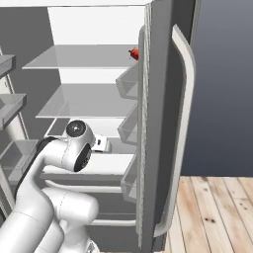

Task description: Gather the garlic and corn from the fridge and place them on a tray on the dining counter. Then gather the steak and fish from the fridge and place them on the other tray.

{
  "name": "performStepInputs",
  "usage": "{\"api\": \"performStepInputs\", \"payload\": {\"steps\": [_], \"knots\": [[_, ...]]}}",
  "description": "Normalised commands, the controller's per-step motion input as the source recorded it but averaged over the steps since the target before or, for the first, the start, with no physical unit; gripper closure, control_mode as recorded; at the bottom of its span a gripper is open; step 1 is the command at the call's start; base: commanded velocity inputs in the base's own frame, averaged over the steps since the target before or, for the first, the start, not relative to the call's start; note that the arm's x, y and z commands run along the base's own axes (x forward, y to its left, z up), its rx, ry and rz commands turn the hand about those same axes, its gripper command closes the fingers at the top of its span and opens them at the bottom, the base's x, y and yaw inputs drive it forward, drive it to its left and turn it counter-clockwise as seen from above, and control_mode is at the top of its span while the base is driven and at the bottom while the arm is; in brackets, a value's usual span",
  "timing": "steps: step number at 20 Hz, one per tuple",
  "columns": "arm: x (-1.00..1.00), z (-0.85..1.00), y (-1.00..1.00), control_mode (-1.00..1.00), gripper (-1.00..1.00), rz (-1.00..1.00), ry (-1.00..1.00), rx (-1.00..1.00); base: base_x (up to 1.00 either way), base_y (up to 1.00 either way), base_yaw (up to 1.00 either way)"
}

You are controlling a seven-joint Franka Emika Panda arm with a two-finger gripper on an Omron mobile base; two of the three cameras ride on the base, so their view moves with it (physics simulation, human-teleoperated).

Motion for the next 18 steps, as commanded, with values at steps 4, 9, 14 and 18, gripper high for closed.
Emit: {"api": "performStepInputs", "payload": {"steps": [4,9,14,18], "knots": [[0.00,0.00,0.00,-1.00,-1.00,0.00,0.00,0.00,0.00,0.00,0.00],[-0.06,0.00,0.00,-1.00,-1.00,0.00,0.00,-0.01,0.00,0.00,0.00],[-0.10,0.38,0.00,-1.00,-1.00,0.02,-0.12,-0.06,0.00,0.00,0.00],[0.00,0.78,-0.01,-1.00,-1.00,0.00,-0.07,-0.15,0.00,0.00,0.00]]}}
